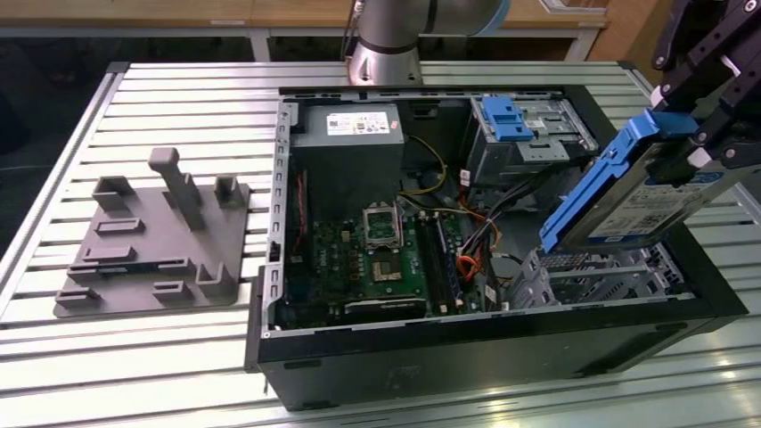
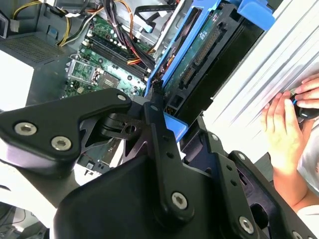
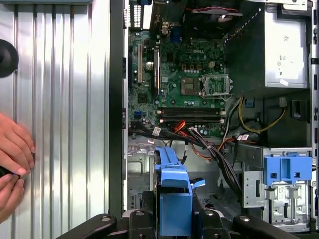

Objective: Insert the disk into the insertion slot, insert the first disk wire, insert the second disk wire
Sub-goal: 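Insert the disk into the insertion slot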

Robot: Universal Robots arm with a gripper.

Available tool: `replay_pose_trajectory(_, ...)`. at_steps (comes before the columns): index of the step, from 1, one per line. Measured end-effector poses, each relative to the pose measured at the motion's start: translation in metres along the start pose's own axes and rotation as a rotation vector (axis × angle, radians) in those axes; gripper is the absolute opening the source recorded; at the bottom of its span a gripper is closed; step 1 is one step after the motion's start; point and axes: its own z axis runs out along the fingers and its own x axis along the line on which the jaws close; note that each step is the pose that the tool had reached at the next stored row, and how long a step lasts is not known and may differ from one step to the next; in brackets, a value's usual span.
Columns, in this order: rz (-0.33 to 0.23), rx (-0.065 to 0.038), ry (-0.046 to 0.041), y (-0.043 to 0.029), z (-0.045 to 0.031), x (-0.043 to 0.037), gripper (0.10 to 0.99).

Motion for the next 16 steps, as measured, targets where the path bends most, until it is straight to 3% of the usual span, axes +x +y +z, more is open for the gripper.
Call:
replay_pose_trajectory(4, -0.015, 0.0, -0.0004, -0.003, -0.0001, 0.0, 0.365)
replay_pose_trajectory(8, -0.065, -0.006, 0.0003, -0.0063, -0.0001, -0.0001, 0.365)
replay_pose_trajectory(12, -0.065, -0.006, 0.0002, -0.0121, -0.0001, -0.0002, 0.365)
replay_pose_trajectory(16, -0.057, -0.006, -0.0002, -0.0125, 0.0002, -0.0002, 0.365)
